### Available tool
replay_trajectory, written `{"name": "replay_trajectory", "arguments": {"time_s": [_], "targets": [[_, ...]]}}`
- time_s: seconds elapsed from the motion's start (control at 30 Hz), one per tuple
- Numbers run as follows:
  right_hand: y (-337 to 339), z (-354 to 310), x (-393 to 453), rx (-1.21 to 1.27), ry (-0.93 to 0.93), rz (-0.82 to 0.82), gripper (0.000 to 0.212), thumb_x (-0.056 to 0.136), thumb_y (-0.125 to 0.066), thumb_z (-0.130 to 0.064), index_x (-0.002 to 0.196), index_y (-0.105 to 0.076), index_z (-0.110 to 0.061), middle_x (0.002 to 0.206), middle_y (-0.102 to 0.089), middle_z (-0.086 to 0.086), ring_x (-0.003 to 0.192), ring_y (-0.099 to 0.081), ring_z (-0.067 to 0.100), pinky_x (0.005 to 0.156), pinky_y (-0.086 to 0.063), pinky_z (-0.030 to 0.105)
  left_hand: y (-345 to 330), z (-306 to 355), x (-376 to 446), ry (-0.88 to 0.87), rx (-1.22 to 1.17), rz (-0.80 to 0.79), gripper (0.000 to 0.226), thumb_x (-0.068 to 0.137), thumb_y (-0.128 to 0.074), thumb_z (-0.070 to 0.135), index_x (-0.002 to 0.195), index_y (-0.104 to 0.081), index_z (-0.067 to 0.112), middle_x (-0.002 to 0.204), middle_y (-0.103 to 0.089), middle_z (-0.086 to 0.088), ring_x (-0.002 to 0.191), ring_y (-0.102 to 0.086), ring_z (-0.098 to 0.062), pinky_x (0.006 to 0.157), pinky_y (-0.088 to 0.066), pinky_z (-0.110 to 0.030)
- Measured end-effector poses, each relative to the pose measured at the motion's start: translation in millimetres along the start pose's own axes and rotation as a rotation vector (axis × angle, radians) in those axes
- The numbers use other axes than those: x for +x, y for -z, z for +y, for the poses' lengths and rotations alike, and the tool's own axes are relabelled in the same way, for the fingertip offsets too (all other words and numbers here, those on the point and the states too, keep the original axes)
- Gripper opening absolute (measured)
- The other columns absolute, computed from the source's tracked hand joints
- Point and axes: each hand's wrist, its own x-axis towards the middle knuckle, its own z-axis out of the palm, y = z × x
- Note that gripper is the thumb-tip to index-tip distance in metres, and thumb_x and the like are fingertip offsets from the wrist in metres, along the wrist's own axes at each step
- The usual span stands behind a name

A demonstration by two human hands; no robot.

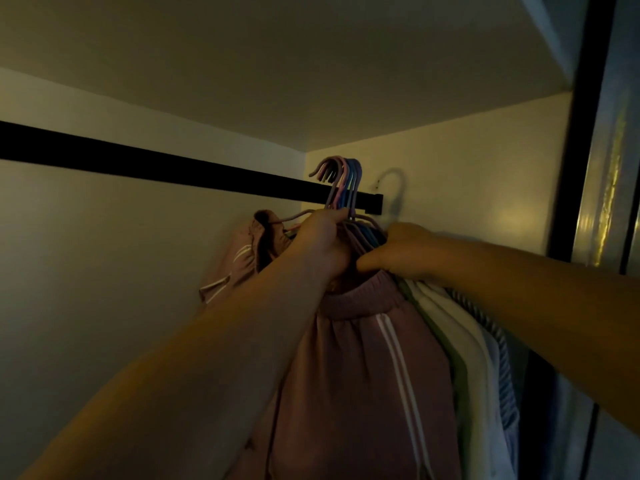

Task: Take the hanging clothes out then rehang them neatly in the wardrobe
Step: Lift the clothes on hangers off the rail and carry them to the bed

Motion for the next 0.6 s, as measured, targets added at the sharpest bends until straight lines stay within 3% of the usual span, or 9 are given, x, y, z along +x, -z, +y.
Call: {"name": "replay_trajectory", "arguments": {"time_s": [0.1,0.17,0.3,0.47,0.6], "targets": [[3,0,-16,0.017,0.011,-0.016,0.025,0.073,-0.07,-0.034,0.076,-0.052,-0.017,0.073,-0.052,0.001,0.064,-0.05,0.012,0.054,-0.038,0.023,-1,1,-11,-0.03,0.022,0.02,0.018,0.098,-0.037,0.011,0.101,-0.051,0.001,0.093,-0.055,-0.016,0.089,-0.056,-0.032,0.074,-0.049,-0.041],[4,0,-26,0.017,0.024,-0.025,0.032,0.072,-0.07,-0.035,0.087,-0.052,-0.014,0.076,-0.051,0.002,0.066,-0.049,0.012,0.055,-0.038,0.023,-2,2,-23,-0.044,0.052,0.034,0.022,0.098,-0.038,0.011,0.112,-0.051,0.001,0.102,-0.053,-0.017,0.097,-0.055,-0.032,0.075,-0.049,-0.041],[9,1,-49,0.042,0.082,-0.036,0.044,0.07,-0.071,-0.037,0.101,-0.049,-0.014,0.086,-0.053,0.002,0.074,-0.052,0.013,0.06,-0.042,0.024,-9,2,-52,-0.124,0.11,0.077,0.032,0.098,-0.039,0.011,0.126,-0.047,-0.002,0.095,-0.055,-0.016,0.088,-0.057,-0.03,0.074,-0.051,-0.04],[19,3,-87,0.07,0.222,-0.073,0.044,0.071,-0.072,-0.036,0.101,-0.046,-0.017,0.081,-0.048,-0.005,0.071,-0.047,0.006,0.059,-0.039,0.02,-27,1,-107,-0.183,0.158,0.114,0.034,0.098,-0.038,0.01,0.128,-0.045,-0.004,0.097,-0.054,-0.017,0.095,-0.057,-0.032,0.083,-0.05,-0.042],[32,6,-129,0.122,0.345,-0.112,0.039,0.072,-0.072,-0.033,0.097,-0.048,-0.017,0.079,-0.048,-0.005,0.069,-0.047,0.006,0.058,-0.039,0.02,-54,-6,-164,-0.244,0.216,0.184,0.022,0.099,-0.036,0.01,0.113,-0.049,-0.001,0.084,-0.055,-0.013,0.078,-0.058,-0.027,0.07,-0.051,-0.037]]}}
